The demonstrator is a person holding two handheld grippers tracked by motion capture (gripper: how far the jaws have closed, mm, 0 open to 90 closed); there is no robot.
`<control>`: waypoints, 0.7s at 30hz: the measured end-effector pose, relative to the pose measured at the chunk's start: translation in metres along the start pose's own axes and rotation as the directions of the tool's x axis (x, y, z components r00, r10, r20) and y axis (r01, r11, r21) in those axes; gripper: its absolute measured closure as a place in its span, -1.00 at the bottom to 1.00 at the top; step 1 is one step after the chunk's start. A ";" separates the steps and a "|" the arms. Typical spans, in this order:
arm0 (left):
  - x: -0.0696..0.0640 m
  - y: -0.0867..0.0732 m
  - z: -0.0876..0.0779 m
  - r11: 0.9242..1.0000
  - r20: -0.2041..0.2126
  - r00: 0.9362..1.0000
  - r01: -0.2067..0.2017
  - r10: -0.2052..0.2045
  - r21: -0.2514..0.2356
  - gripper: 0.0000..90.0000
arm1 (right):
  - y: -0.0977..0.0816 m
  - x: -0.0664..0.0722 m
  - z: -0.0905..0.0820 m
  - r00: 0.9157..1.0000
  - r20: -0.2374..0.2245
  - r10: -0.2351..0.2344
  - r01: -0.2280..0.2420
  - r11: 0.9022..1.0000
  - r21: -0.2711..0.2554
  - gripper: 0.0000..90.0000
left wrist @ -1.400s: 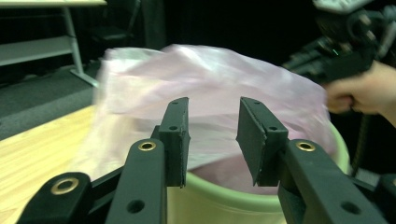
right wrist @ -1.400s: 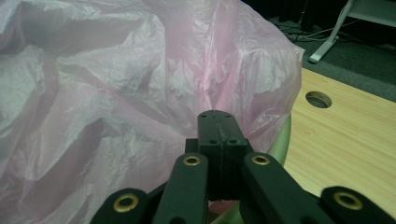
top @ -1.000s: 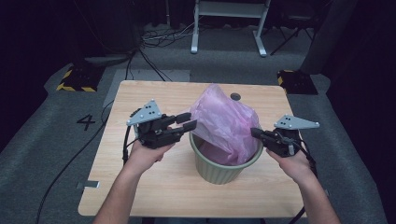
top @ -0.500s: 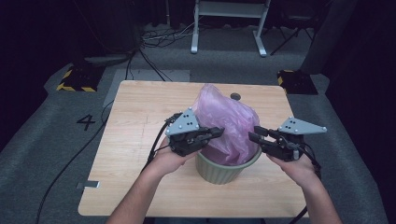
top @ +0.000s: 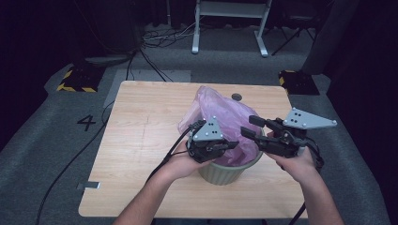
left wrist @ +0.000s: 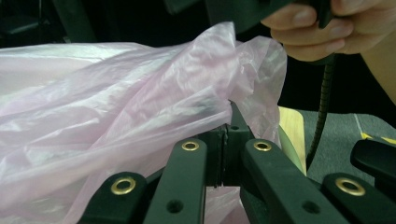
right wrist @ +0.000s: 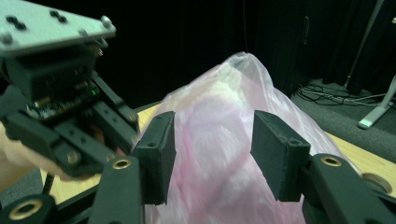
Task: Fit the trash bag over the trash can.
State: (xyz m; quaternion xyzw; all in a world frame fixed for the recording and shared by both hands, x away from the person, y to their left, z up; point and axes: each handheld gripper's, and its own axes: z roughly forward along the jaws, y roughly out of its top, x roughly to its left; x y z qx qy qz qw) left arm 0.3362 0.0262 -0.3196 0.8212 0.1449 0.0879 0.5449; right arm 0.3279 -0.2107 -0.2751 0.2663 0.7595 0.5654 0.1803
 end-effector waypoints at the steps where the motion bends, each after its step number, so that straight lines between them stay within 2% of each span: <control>1: -0.001 0.000 0.001 1.000 -0.001 1.000 -0.002 0.002 0.001 0.98 | 0.000 0.000 0.000 1.000 0.000 0.000 0.000 1.000 0.000 0.11; 4: -0.003 0.001 0.002 1.000 -0.011 1.000 -0.005 0.005 0.005 0.97 | 0.005 0.003 0.007 1.000 -0.013 -0.008 0.008 1.000 0.015 0.11; 6: -0.002 0.002 0.000 1.000 -0.014 1.000 0.002 -0.002 -0.004 0.97 | 0.007 0.009 0.011 0.999 -0.043 -0.021 0.022 0.999 0.025 0.12; 8: -0.001 0.002 -0.001 1.000 -0.016 1.000 0.006 -0.006 -0.005 0.97 | 0.007 0.011 0.013 0.999 -0.034 -0.032 0.034 0.999 0.036 0.13; 12: -0.001 0.001 -0.001 1.000 -0.014 1.000 0.006 -0.006 -0.009 0.96 | 0.005 0.010 0.014 0.999 -0.026 -0.020 0.022 0.998 0.051 0.19; 13: -0.001 0.001 -0.002 1.000 -0.009 1.000 0.011 -0.011 -0.014 0.96 | 0.003 0.008 0.016 1.000 -0.023 -0.012 0.014 0.998 0.066 0.32; 14: -0.001 0.001 -0.002 1.000 -0.009 1.000 0.011 -0.011 -0.014 0.96 | 0.003 0.008 0.016 1.000 -0.023 -0.012 0.014 0.998 0.066 0.32; 15: -0.001 0.001 -0.003 1.000 -0.014 1.000 0.014 -0.014 -0.018 0.96 | 0.001 0.005 0.017 1.000 -0.030 -0.003 0.005 0.997 0.082 0.62; 16: -0.001 0.001 -0.003 1.000 -0.014 1.000 0.014 -0.014 -0.018 0.96 | 0.001 0.005 0.017 1.000 -0.030 -0.003 0.005 0.997 0.082 0.62; 17: -0.001 0.001 -0.003 1.000 -0.011 1.000 0.016 -0.016 -0.018 0.96 | -0.001 0.005 0.018 1.000 -0.005 -0.001 0.002 0.996 0.090 0.90; 18: 0.000 0.001 -0.003 1.000 -0.012 1.000 0.015 -0.015 -0.018 0.95 | -0.002 0.004 0.018 1.000 0.005 -0.008 0.007 0.996 0.086 0.99; 20: 0.000 0.000 -0.004 1.000 -0.008 1.000 0.022 -0.022 -0.018 0.95 | -0.003 0.003 0.017 1.000 0.005 -0.009 0.009 0.997 0.080 1.00; 21: 0.000 -0.001 -0.004 1.000 -0.006 1.000 0.022 -0.022 -0.018 0.94 | -0.004 0.003 0.016 1.000 0.020 -0.017 0.015 0.997 0.082 1.00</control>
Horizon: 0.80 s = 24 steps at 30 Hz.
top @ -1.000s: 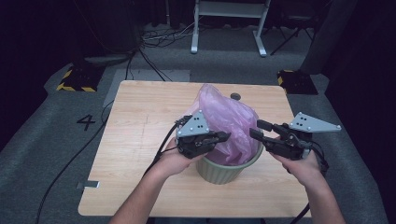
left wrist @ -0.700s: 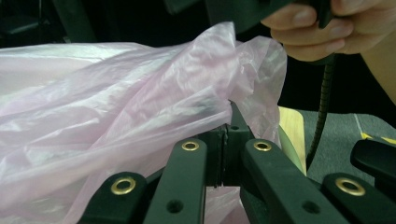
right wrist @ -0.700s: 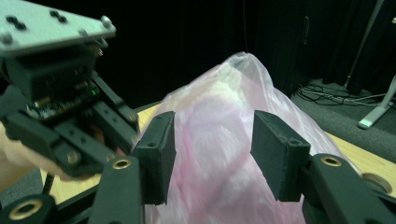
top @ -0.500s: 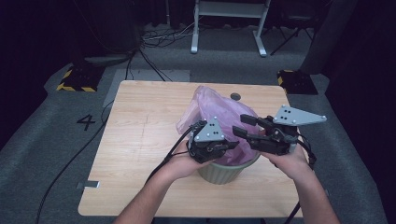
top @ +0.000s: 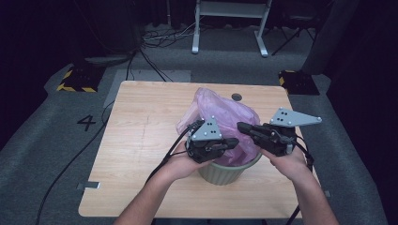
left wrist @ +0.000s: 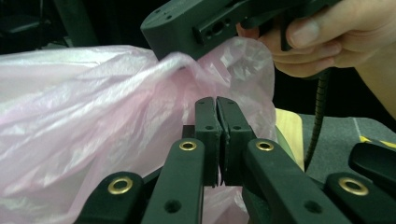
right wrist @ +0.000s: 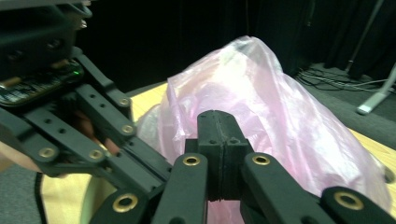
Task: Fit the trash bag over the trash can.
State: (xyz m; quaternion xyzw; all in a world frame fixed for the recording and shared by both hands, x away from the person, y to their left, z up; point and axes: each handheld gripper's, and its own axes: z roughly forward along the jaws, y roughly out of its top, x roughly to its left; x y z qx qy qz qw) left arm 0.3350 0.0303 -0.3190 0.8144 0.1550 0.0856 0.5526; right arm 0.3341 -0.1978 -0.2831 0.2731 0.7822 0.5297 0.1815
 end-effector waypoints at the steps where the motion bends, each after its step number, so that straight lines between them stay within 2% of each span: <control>1: 0.001 -0.002 -0.001 1.000 0.004 1.000 0.003 -0.003 0.002 0.94 | -0.001 -0.001 -0.001 1.000 0.007 0.000 0.000 1.000 0.000 1.00; 4: 0.001 -0.004 -0.004 1.000 0.005 1.000 0.012 -0.012 -0.001 0.93 | -0.003 -0.003 -0.003 1.000 0.026 -0.001 0.001 1.000 0.001 1.00; 5: 0.002 -0.005 -0.006 1.000 0.010 1.000 0.014 -0.014 0.001 0.91 | -0.004 -0.004 -0.005 0.999 0.051 -0.008 0.008 1.000 0.003 1.00; 6: 0.002 -0.007 -0.012 1.000 0.001 1.000 0.020 -0.020 -0.004 0.87 | -0.008 -0.009 -0.009 0.997 0.075 -0.001 0.000 1.000 0.003 1.00; 9: 0.007 -0.012 -0.023 0.999 -0.019 0.999 0.041 -0.042 -0.016 0.81 | -0.014 -0.016 -0.014 0.994 0.109 0.011 -0.011 1.000 0.006 1.00; 11: 0.009 -0.012 -0.027 0.999 -0.024 0.998 0.050 -0.051 -0.021 0.79 | -0.017 -0.019 -0.017 0.993 0.116 0.021 -0.021 1.000 0.002 1.00; 12: 0.015 -0.013 -0.035 0.996 -0.043 0.996 0.078 -0.079 -0.033 0.75 | -0.022 -0.024 -0.022 0.991 0.125 0.036 -0.036 0.999 0.001 1.00; 13: 0.015 -0.013 -0.035 0.996 -0.043 0.996 0.078 -0.079 -0.033 0.70 | -0.022 -0.024 -0.022 0.991 0.125 0.036 -0.036 0.999 0.001 1.00; 14: 0.022 -0.013 -0.040 0.991 -0.053 0.991 0.120 -0.123 -0.056 0.59 | -0.027 -0.027 -0.027 0.991 0.124 0.059 -0.059 0.998 -0.005 1.00; 15: 0.022 -0.013 -0.040 0.991 -0.053 0.991 0.120 -0.123 -0.056 0.59 | -0.029 -0.028 -0.029 0.991 0.121 0.061 -0.061 0.998 -0.004 1.00; 16: 0.026 -0.013 -0.043 0.987 -0.052 0.987 0.148 -0.152 -0.069 0.59 | -0.029 -0.028 -0.029 0.991 0.121 0.061 -0.061 0.998 -0.004 1.00; 17: 0.032 -0.011 -0.047 0.978 -0.049 0.982 0.177 -0.183 -0.107 0.53 | -0.033 -0.027 -0.031 0.991 0.117 0.066 -0.066 0.998 -0.004 1.00; 18: 0.032 -0.011 -0.047 0.978 -0.049 0.982 0.177 -0.183 -0.107 0.46 | -0.033 -0.027 -0.031 0.991 0.117 0.066 -0.066 0.998 -0.004 1.00; 19: 0.038 -0.007 -0.049 0.964 -0.046 0.973 0.217 -0.226 -0.150 0.38 | -0.035 -0.026 -0.032 0.992 0.105 0.064 -0.064 0.998 -0.007 1.00; 20: 0.038 -0.007 -0.049 0.964 -0.046 0.973 0.217 -0.226 -0.150 0.39 | -0.035 -0.026 -0.032 0.992 0.105 0.064 -0.064 0.998 -0.007 1.00; 22: 0.042 -0.003 -0.050 0.956 -0.034 0.970 0.231 -0.241 -0.180 0.39 | -0.036 -0.025 -0.032 0.993 0.098 0.064 -0.064 0.998 -0.008 1.00; 24: 0.044 0.001 -0.049 0.955 -0.026 0.970 0.235 -0.243 -0.183 0.38 | -0.036 -0.025 -0.032 0.994 0.093 0.064 -0.064 0.998 -0.008 1.00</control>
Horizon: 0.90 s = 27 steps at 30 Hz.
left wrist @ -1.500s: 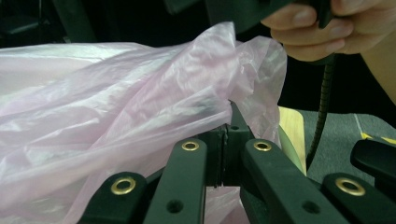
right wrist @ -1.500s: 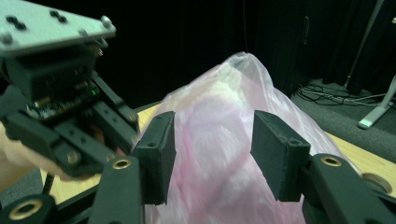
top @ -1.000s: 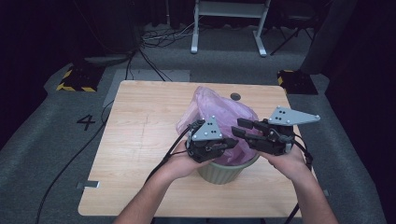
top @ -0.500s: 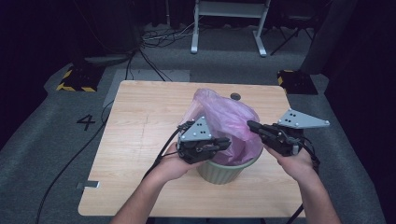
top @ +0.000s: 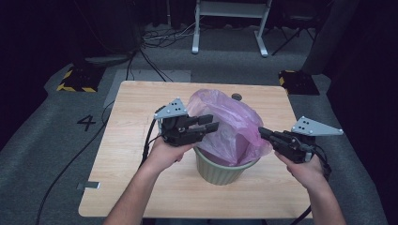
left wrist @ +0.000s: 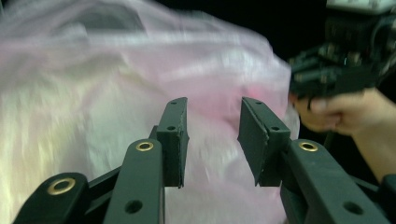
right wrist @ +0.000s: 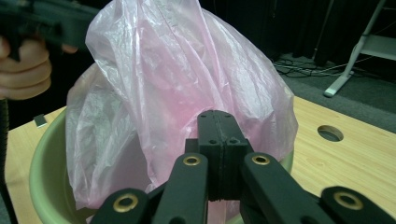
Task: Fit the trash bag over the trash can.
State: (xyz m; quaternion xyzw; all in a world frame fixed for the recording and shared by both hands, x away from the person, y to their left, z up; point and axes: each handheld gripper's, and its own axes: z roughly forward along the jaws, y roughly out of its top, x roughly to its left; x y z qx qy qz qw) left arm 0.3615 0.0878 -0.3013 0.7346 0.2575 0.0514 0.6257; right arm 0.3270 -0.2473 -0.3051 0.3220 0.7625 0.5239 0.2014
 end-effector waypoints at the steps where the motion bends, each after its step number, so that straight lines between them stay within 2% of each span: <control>1: 0.002 0.002 0.002 1.000 0.018 1.000 0.008 -0.008 -0.001 0.38 | 0.000 0.000 0.001 1.000 -0.006 0.004 -0.004 1.000 0.001 1.00; 3: 0.004 0.003 0.004 1.000 0.020 1.000 0.013 -0.013 0.003 0.38 | -0.001 -0.001 0.001 1.000 -0.007 0.005 -0.005 1.000 0.001 1.00; 7: 0.010 0.004 0.007 0.998 0.037 0.997 0.063 -0.063 0.005 0.31 | -0.004 -0.001 0.004 1.000 -0.026 0.012 -0.011 1.000 0.001 1.00; 10: 0.011 0.004 0.007 0.996 0.056 0.995 0.085 -0.084 -0.011 0.30 | -0.005 -0.001 0.004 0.999 -0.037 0.016 -0.016 1.000 0.002 1.00; 16: 0.012 0.008 0.011 0.996 0.011 0.996 0.089 -0.089 -0.017 0.32 | -0.007 0.000 0.006 0.998 -0.055 0.015 -0.015 1.000 0.001 1.00; 21: 0.007 0.008 0.016 0.998 -0.021 0.998 0.061 -0.061 -0.003 0.54 | -0.009 0.002 0.007 0.997 -0.076 0.016 -0.016 1.000 -0.003 1.00; 22: 0.006 0.008 0.017 0.999 -0.022 0.998 0.054 -0.054 -0.005 0.61 | -0.009 0.002 0.007 0.997 -0.078 0.014 -0.015 1.000 -0.005 1.00; 23: 0.004 0.008 0.018 0.999 -0.035 0.998 0.043 -0.044 -0.009 0.81 | -0.010 0.003 0.008 0.996 -0.090 0.014 -0.015 1.000 -0.009 1.00; 24: 0.003 0.008 0.018 0.999 -0.050 0.998 0.037 -0.038 -0.009 0.81 | -0.010 0.003 0.008 0.996 -0.090 0.014 -0.015 1.000 -0.009 1.00; 25: 0.002 0.008 0.019 1.000 -0.063 0.998 0.024 -0.025 -0.010 1.00 | -0.010 0.004 0.008 0.995 -0.096 0.014 -0.015 1.000 -0.009 1.00; 27: 0.001 0.008 0.020 1.000 -0.081 0.997 0.013 -0.013 -0.005 1.00 | -0.010 0.004 0.007 0.995 -0.098 0.013 -0.014 1.000 -0.010 1.00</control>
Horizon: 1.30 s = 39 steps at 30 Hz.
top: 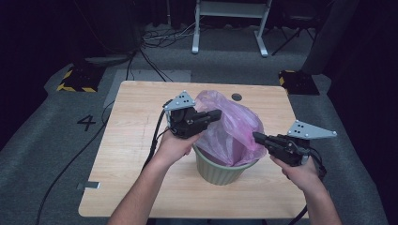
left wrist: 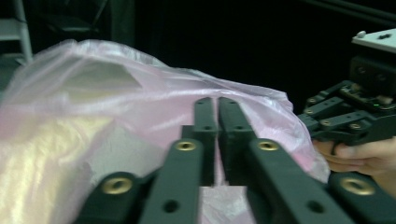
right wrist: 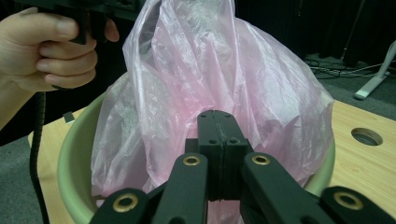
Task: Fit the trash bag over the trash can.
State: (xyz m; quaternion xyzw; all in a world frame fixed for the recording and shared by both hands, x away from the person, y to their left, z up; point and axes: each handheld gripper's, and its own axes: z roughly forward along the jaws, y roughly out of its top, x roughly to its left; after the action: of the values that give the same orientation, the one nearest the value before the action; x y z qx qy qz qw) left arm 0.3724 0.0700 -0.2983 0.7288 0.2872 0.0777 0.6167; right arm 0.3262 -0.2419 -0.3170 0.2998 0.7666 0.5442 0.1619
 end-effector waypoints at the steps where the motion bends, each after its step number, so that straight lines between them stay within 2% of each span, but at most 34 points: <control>1: 0.000 0.000 0.000 1.000 -0.003 1.000 -0.011 0.011 0.006 1.00 | 0.000 0.000 -0.001 1.000 -0.004 -0.002 0.002 1.000 -0.003 1.00; 2: -0.002 -0.001 0.000 0.999 -0.028 0.999 -0.037 0.037 0.008 1.00 | 0.000 0.001 -0.001 1.000 -0.001 -0.001 0.001 1.000 -0.004 1.00; 7: -0.002 -0.003 -0.004 0.999 -0.056 0.998 -0.036 0.036 0.007 1.00 | 0.000 0.000 -0.004 1.000 0.006 -0.001 0.002 1.000 -0.017 1.00; 8: -0.002 -0.003 -0.006 1.000 -0.053 0.998 -0.031 0.031 -0.002 1.00 | 0.000 0.000 -0.004 1.000 0.006 -0.001 0.002 1.000 -0.017 1.00; 9: -0.002 -0.002 -0.010 1.000 -0.044 0.999 -0.010 0.010 -0.002 0.71 | 0.000 0.000 -0.004 1.000 0.007 0.000 0.000 1.000 -0.017 1.00; 10: -0.002 -0.002 -0.010 1.000 -0.044 0.999 -0.010 0.010 -0.002 0.58 | 0.000 0.000 -0.004 1.000 0.006 0.001 -0.001 1.000 -0.017 1.00; 11: -0.001 -0.001 -0.011 1.000 -0.032 0.999 0.003 -0.003 0.007 0.58 | 0.000 0.000 -0.004 1.000 0.006 0.001 -0.001 1.000 -0.017 1.00; 12: -0.002 0.000 -0.012 1.000 -0.030 1.000 0.002 -0.001 0.016 0.49 | 0.000 -0.001 -0.004 1.000 0.009 0.000 0.000 1.000 -0.017 1.00; 14: -0.003 0.001 -0.012 0.999 -0.025 1.000 0.013 -0.012 0.037 0.19 | 0.000 0.000 -0.002 1.000 0.004 0.002 -0.002 1.000 -0.014 1.00; 18: -0.005 0.001 -0.006 0.996 -0.008 0.998 0.069 -0.069 0.048 0.11 | 0.000 0.003 0.000 1.000 -0.010 -0.005 0.004 1.000 -0.013 1.00; 21: -0.007 -0.001 0.002 0.994 0.001 0.996 0.085 -0.085 0.075 0.09 | -0.001 0.006 0.002 1.000 -0.027 -0.012 0.012 1.000 -0.013 1.00; 23: -0.010 -0.002 0.006 0.992 0.023 0.995 0.098 -0.100 0.084 0.09 | -0.001 0.007 0.002 0.999 -0.029 -0.014 0.014 1.000 -0.013 1.00; 24: -0.014 -0.002 0.008 0.993 0.029 0.995 0.088 -0.091 0.083 0.10 | -0.001 0.007 0.002 0.999 -0.031 -0.015 0.014 1.000 -0.011 1.00; 25: -0.017 -0.003 0.009 0.995 0.013 0.998 0.066 -0.067 0.078 0.19 | -0.001 0.008 0.003 0.999 -0.035 -0.017 0.017 1.000 -0.010 1.00; 28: -0.023 -0.004 0.010 0.997 -0.028 1.000 -0.004 0.007 0.076 0.75 | -0.001 0.009 0.003 0.999 -0.044 -0.017 0.017 1.000 -0.012 1.00; 29: -0.024 -0.004 0.010 0.997 -0.028 0.999 -0.017 0.019 0.074 0.94 | -0.001 0.009 0.003 0.999 -0.046 -0.018 0.018 1.000 -0.014 1.00; 31: -0.026 -0.005 0.011 0.995 -0.051 0.996 -0.070 0.074 0.074 1.00 | -0.001 0.010 0.002 0.999 -0.044 -0.021 0.020 1.000 -0.015 1.00; 32: -0.027 -0.005 0.012 0.991 -0.057 0.993 -0.102 0.107 0.090 1.00 | -0.001 0.009 0.001 0.999 -0.040 -0.021 0.021 1.000 -0.018 1.00; 33: -0.029 -0.006 0.012 0.983 -0.086 0.984 -0.148 0.158 0.106 1.00 | -0.001 0.009 0.000 0.999 -0.033 -0.018 0.018 1.000 -0.020 1.00; 34: -0.031 -0.008 0.012 0.972 -0.107 0.972 -0.194 0.208 0.130 1.00 | -0.002 0.007 -0.002 1.000 -0.022 -0.015 0.014 1.000 -0.023 1.00; 35: -0.034 -0.010 0.013 0.954 -0.122 0.955 -0.248 0.269 0.169 1.00 | -0.002 0.006 -0.003 1.000 -0.014 -0.008 0.008 1.000 -0.026 1.00; 36: -0.036 -0.011 0.013 0.944 -0.121 0.948 -0.268 0.294 0.192 1.00 | -0.002 0.003 -0.006 1.000 0.002 0.002 -0.002 0.999 -0.033 1.00; 37: -0.037 -0.012 0.013 0.930 -0.123 0.936 -0.299 0.329 0.212 1.00 | -0.002 0.001 -0.007 1.000 0.013 0.008 -0.007 0.999 -0.035 1.00; 38: -0.038 -0.013 0.012 0.920 -0.124 0.927 -0.319 0.353 0.228 1.00 | -0.003 -0.001 -0.008 1.000 0.025 0.013 -0.012 0.999 -0.035 1.00; 39: -0.039 -0.012 0.011 0.917 -0.118 0.926 -0.325 0.359 0.232 1.00 | -0.004 -0.005 -0.010 0.999 0.030 0.023 -0.021 0.999 -0.040 0.99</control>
State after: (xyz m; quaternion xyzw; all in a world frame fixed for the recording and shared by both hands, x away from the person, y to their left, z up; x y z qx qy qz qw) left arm 0.3418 0.0413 -0.3031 0.8198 0.2096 0.2116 0.4891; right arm 0.3232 -0.2533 -0.3172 0.3132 0.7499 0.5563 0.1734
